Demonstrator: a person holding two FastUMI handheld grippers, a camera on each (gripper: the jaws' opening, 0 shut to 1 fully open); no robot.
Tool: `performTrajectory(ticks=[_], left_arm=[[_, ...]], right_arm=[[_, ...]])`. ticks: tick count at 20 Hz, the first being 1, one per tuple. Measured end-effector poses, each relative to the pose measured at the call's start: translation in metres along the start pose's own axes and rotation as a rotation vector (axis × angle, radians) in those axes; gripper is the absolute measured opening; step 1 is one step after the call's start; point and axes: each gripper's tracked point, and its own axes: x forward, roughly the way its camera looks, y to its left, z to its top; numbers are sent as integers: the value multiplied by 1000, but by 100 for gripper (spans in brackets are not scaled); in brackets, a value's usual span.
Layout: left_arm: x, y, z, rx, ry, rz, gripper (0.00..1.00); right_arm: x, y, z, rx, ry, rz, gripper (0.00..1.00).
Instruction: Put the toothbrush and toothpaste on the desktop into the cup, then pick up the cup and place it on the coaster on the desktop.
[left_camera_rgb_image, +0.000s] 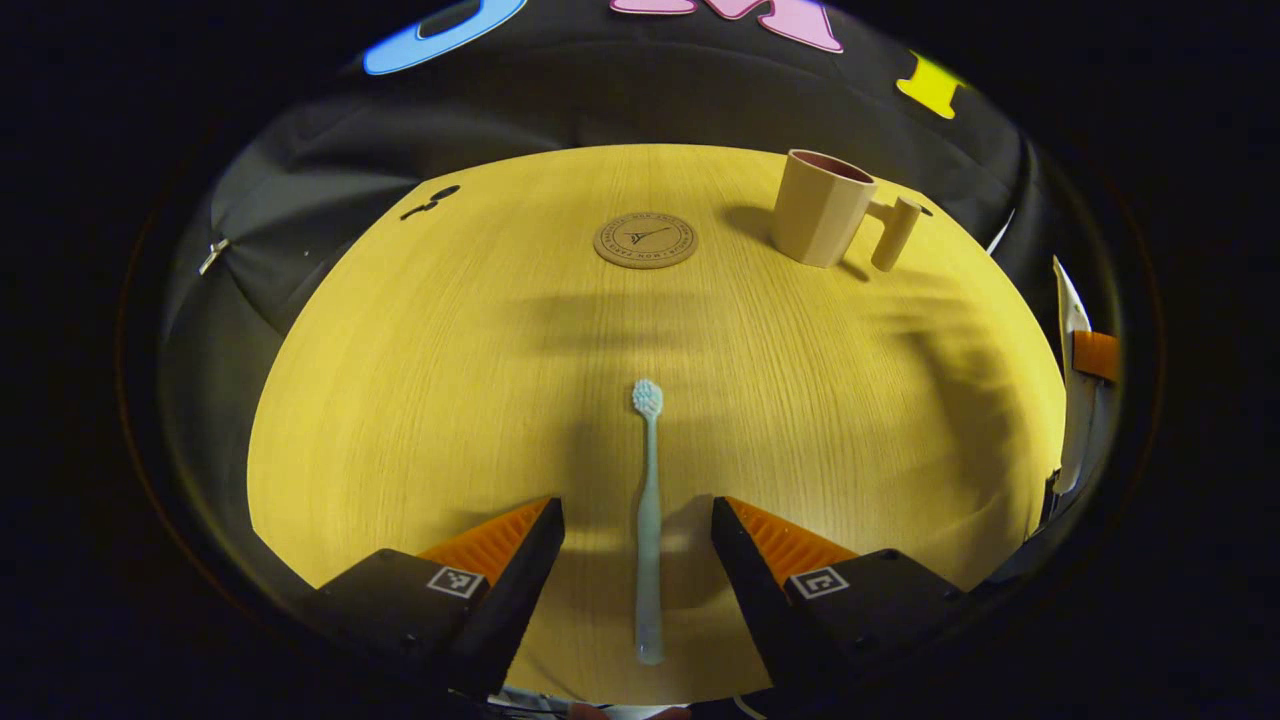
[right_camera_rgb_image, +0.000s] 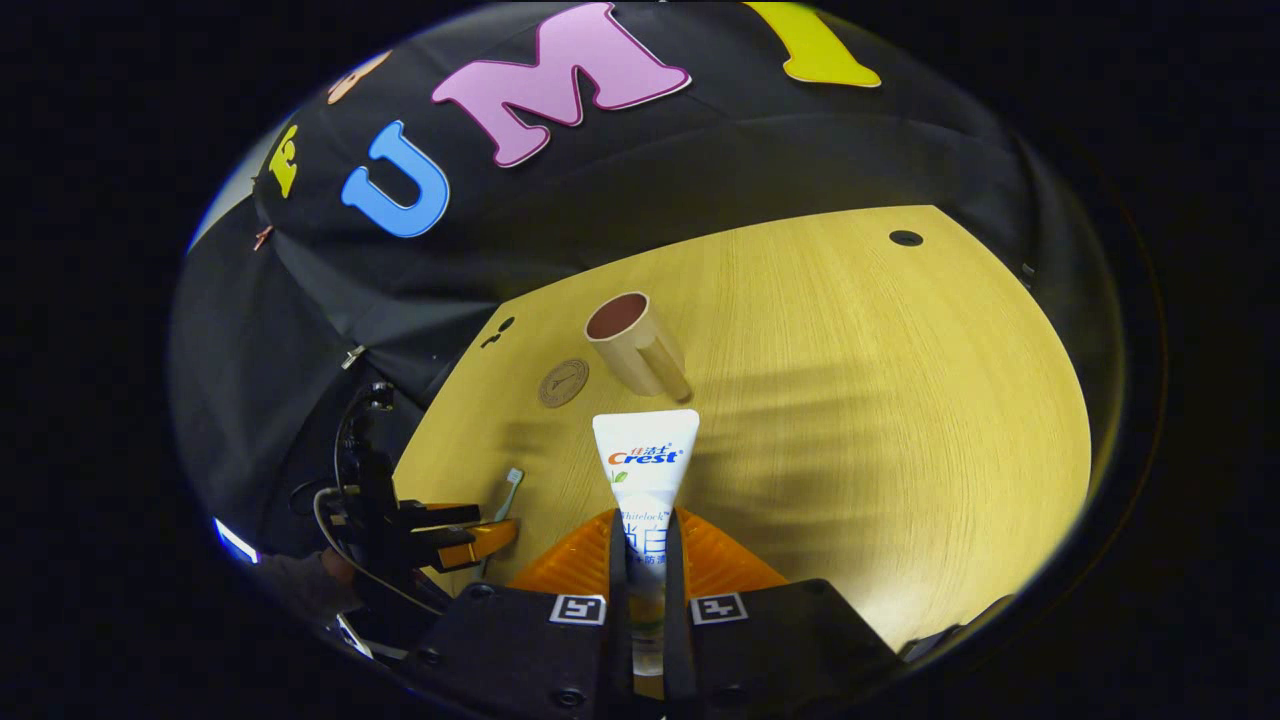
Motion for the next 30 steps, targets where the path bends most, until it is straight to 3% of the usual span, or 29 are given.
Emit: performTrajectory(ticks=[3,6,9,10,13,17,22,30], left_arm=[[2,-5,-1,-5,26,-27,95],[2,-7,-2,21,26,-26,47],[1,-9,-3,29,33,-39,28],[1,-9,-2,14,33,-39,15],[0,-9,1,7,3,-70,7],[-15,-5,14,-53,-81,-98,6],[-64,-13,61,-122,-254,-149,6],[-162,-52,133,-239,-537,-319,6]], right_arm=[[-2,-5,2,11,-6,-6,16],[-2,-7,2,12,-6,-4,16],[-4,-4,2,18,-11,3,16],[-4,-4,1,22,-13,5,16],[-8,-2,-1,28,-19,8,16],[-15,1,5,29,-40,8,16],[-25,15,19,21,-86,34,16],[-23,62,104,-12,-253,142,16]])
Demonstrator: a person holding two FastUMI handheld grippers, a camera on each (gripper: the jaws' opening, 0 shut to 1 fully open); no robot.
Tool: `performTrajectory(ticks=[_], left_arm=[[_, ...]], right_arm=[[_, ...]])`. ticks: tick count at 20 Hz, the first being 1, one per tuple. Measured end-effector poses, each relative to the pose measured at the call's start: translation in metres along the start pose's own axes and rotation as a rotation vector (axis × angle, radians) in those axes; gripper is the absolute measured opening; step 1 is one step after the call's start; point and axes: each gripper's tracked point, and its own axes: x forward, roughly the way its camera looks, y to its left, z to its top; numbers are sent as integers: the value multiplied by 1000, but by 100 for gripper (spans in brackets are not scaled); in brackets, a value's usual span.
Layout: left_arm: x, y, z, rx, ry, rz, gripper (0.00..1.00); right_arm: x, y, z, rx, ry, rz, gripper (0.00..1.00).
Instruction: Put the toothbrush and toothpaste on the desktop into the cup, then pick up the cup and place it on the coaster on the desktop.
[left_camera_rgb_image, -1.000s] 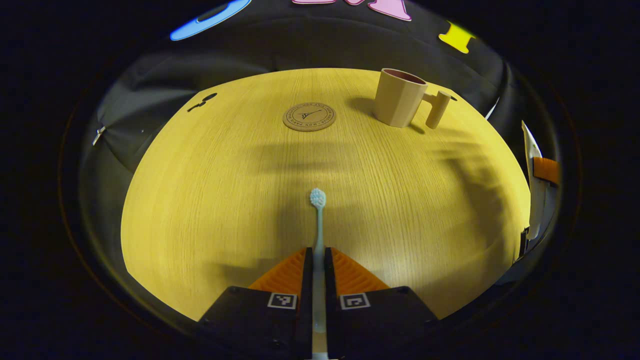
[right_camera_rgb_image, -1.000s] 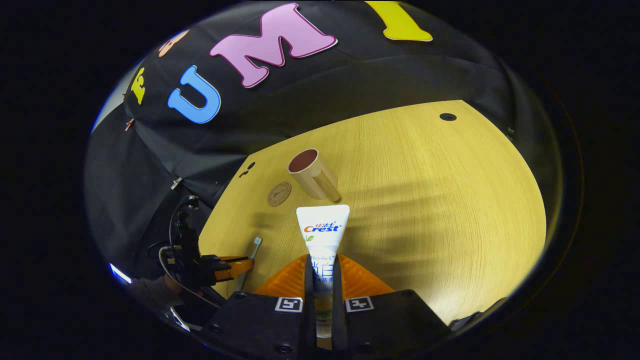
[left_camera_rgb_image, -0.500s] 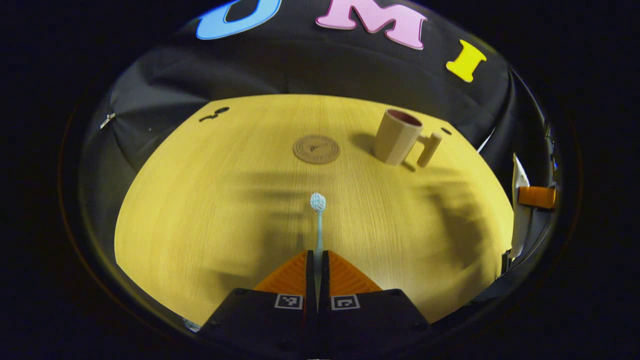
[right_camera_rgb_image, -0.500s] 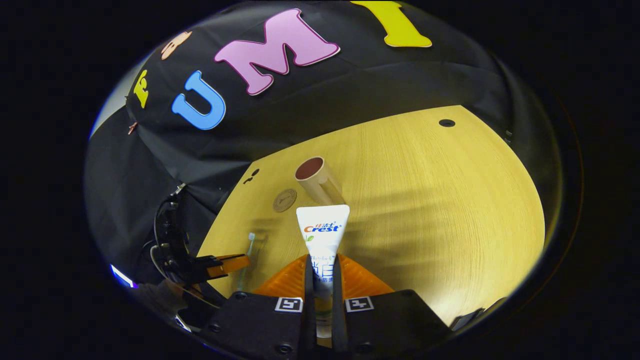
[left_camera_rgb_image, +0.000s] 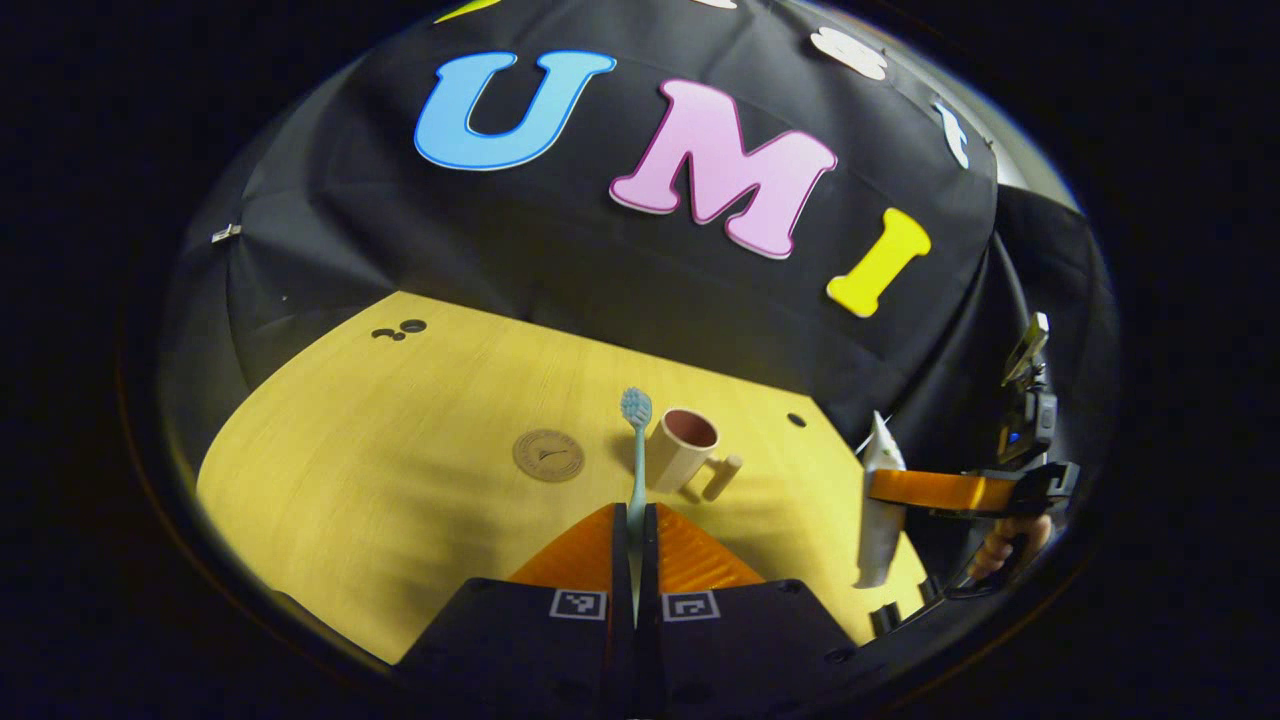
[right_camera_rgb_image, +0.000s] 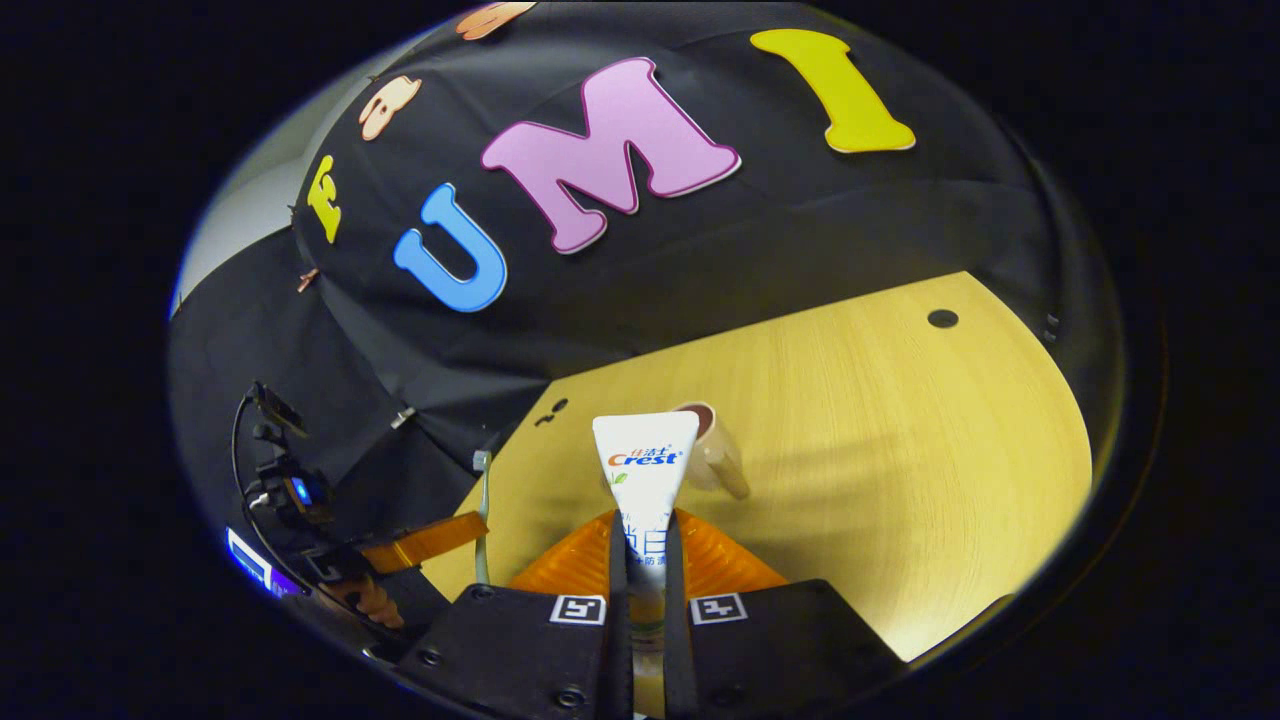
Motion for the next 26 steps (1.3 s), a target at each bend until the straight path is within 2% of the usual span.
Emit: performTrajectory(ticks=[8,12,15,19,26], left_arm=[[-11,-32,-7,-38,-33,-39,6],[-10,-38,-14,-60,-27,-33,6],[-10,-39,-14,-66,-36,-15,6],[-8,-39,-8,-93,-61,4,6],[19,-43,9,-125,-112,9,6]], right_arm=[[79,17,100,-33,-176,67,16],[129,17,124,-69,-239,88,16],[173,13,118,-120,-233,96,16],[223,-4,83,-161,-161,80,16],[249,-33,35,-249,-82,37,16]])
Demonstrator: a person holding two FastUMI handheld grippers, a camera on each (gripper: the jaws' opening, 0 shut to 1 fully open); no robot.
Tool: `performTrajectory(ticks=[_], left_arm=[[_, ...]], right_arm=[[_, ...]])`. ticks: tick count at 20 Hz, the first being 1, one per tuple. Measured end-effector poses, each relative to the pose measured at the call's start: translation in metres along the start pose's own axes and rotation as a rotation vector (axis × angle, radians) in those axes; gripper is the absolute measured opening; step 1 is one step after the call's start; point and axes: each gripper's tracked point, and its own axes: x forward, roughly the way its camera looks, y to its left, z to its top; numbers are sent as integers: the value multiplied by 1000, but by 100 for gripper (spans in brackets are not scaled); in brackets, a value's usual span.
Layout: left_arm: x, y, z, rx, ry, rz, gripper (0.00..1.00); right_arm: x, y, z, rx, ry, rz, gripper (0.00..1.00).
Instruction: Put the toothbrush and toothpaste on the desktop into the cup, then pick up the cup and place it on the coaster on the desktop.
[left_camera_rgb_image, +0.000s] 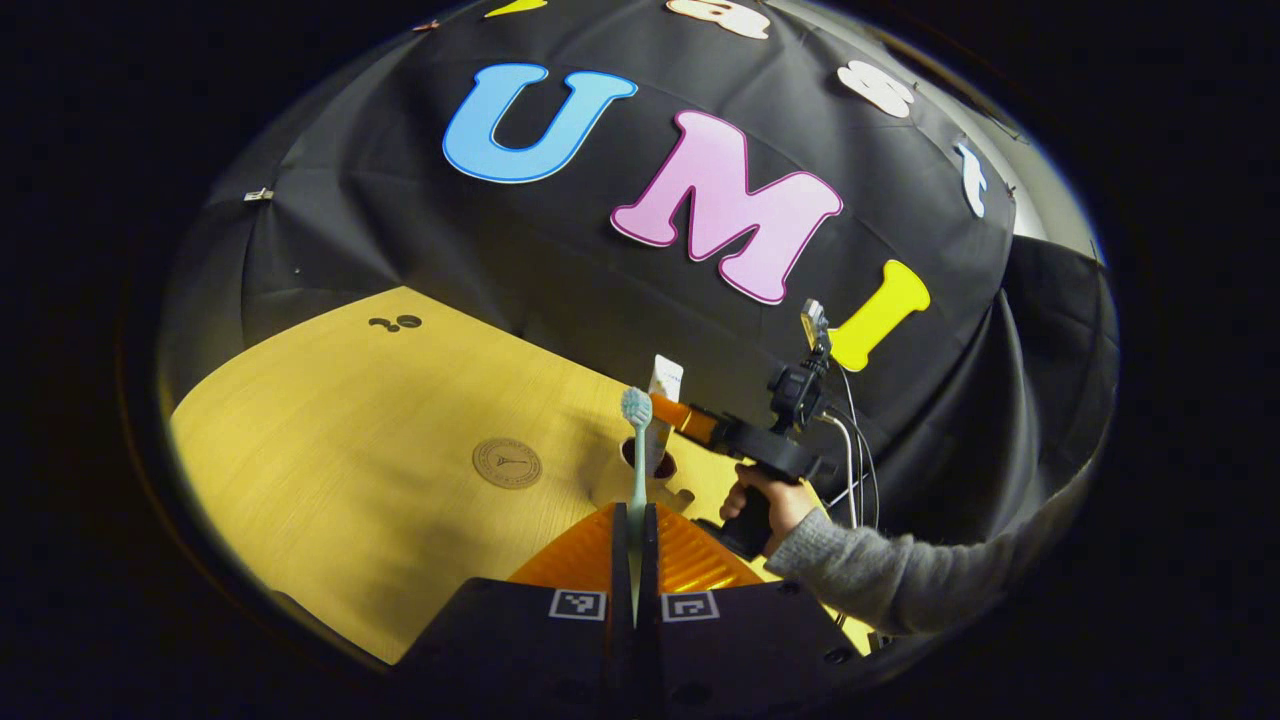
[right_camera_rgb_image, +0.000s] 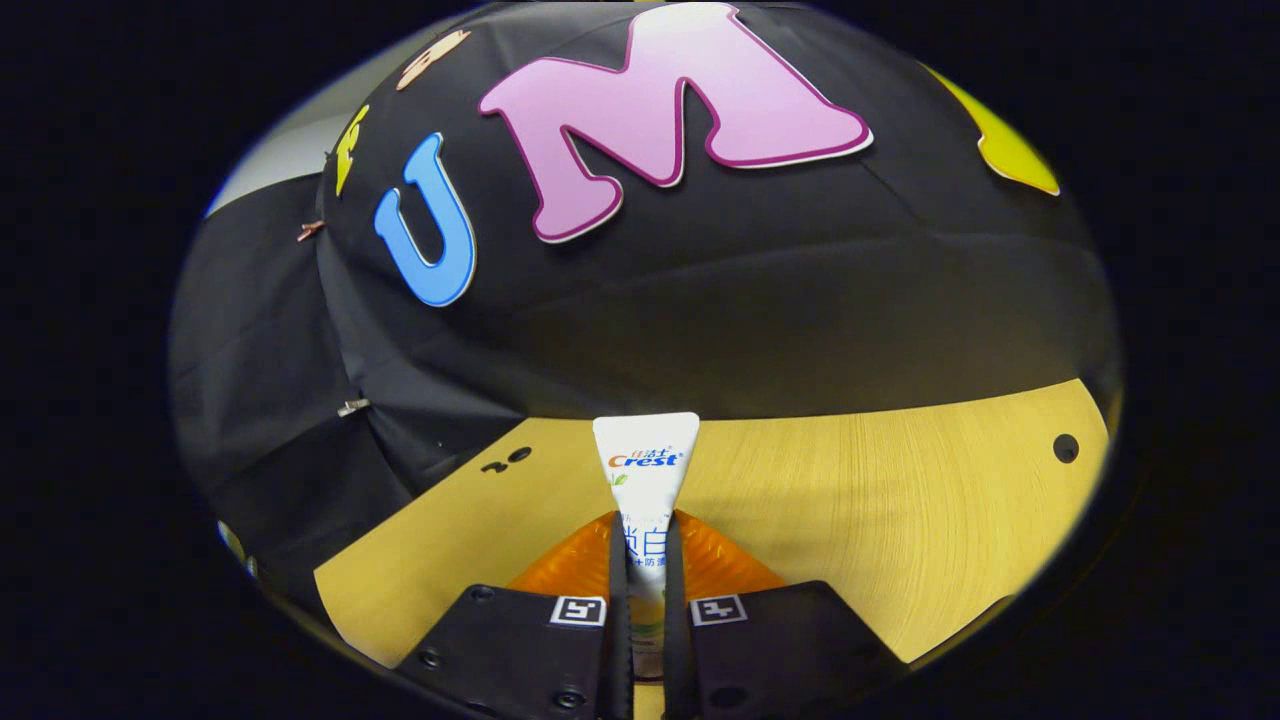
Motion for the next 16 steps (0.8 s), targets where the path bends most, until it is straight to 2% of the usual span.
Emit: performTrajectory(ticks=[5,9,10,11,12,14,16], left_arm=[[26,-6,21,-28,-67,-22,6],[51,-11,44,-13,-133,-35,6],[59,-12,49,-19,-143,-37,6],[64,-14,52,-31,-153,-46,6],[71,-15,56,-40,-165,-50,6],[85,-16,61,-48,-181,-54,6],[95,-17,67,-51,-203,-56,6]], right_arm=[[-5,0,-10,-15,-2,4,16],[-15,4,-18,-14,6,7,17],[-18,4,-25,-13,24,7,13],[-20,4,-32,-17,43,3,20],[-22,3,-40,-19,67,2,16],[-30,9,-42,-8,74,32,29],[-36,11,-40,31,81,35,31]])
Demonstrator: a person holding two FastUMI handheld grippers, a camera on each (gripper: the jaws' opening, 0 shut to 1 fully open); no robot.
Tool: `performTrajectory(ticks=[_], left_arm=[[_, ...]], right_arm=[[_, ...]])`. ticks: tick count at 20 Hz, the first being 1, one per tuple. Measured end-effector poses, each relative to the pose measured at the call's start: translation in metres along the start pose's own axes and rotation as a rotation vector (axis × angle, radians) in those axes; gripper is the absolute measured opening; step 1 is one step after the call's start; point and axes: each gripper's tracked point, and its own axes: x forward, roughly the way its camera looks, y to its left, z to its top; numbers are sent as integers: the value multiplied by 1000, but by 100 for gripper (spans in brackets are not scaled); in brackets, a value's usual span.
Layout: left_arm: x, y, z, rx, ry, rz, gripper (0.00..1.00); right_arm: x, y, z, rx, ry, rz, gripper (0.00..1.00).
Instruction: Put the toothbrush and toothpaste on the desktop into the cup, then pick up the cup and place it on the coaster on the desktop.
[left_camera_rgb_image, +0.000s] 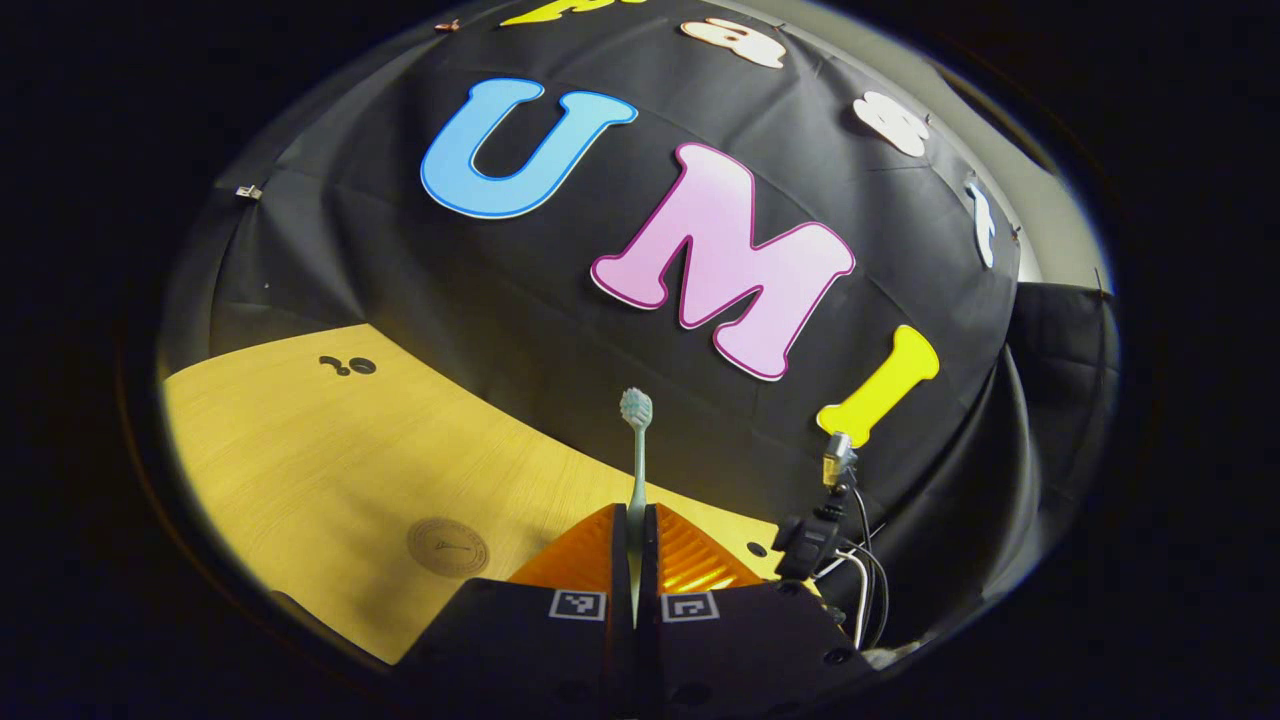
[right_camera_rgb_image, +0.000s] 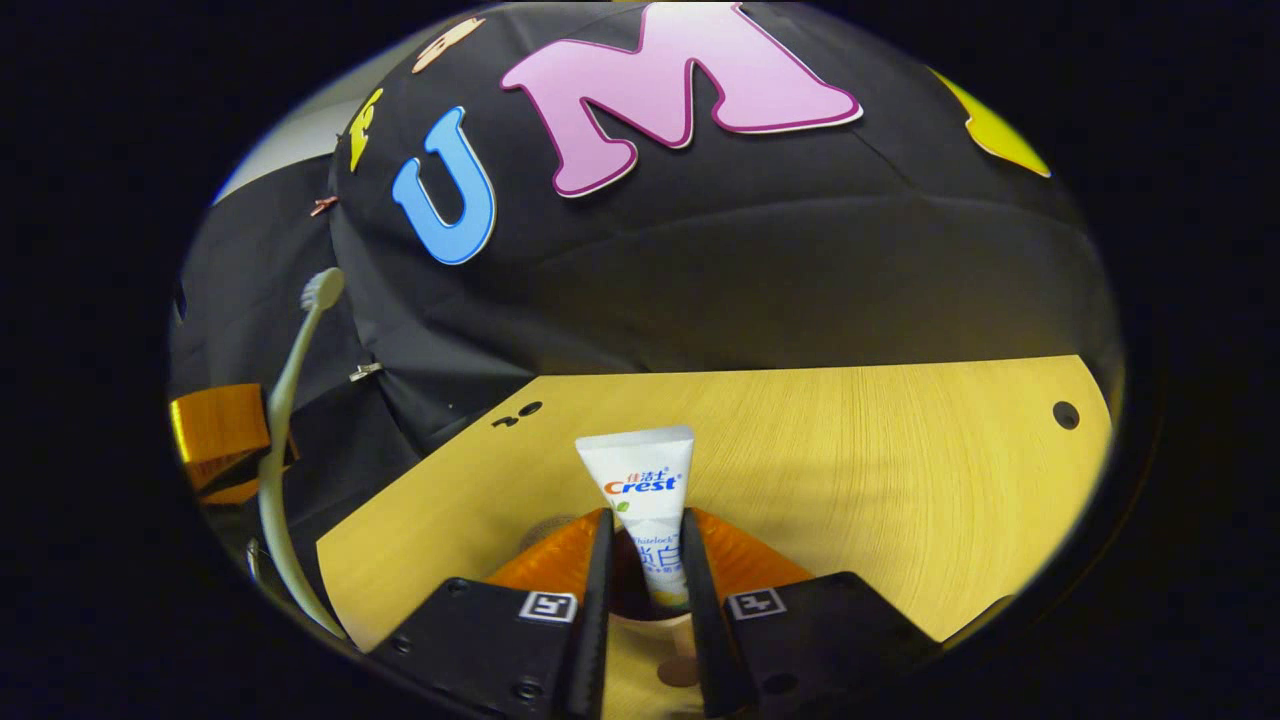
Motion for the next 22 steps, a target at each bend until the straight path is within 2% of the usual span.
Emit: performTrajectory(ticks=[1,2,3,4,5,9,13,16,22], left_arm=[[6,-2,5,-3,-15,-2,6],[11,-3,11,-7,-34,-3,6],[16,-6,15,-13,-51,-7,6],[23,-7,18,-19,-69,-9,6],[28,-8,20,-18,-85,-8,6],[54,-10,24,-25,-134,-3,6],[85,-1,10,-46,-144,28,6],[103,11,-2,-53,-159,59,6],[130,33,-50,19,-120,116,6]], right_arm=[[-3,-2,3,29,-3,-7,38],[-10,-4,8,67,-11,-7,56],[-16,-7,11,98,-21,-13,56],[-23,-13,16,130,-36,-25,65],[-31,-19,20,161,-50,-41,56],[-67,-46,15,246,-62,-100,56],[-97,-64,-9,270,-29,-147,56],[-115,-69,-25,294,-6,-162,56],[-127,-67,-48,276,37,-156,56]])
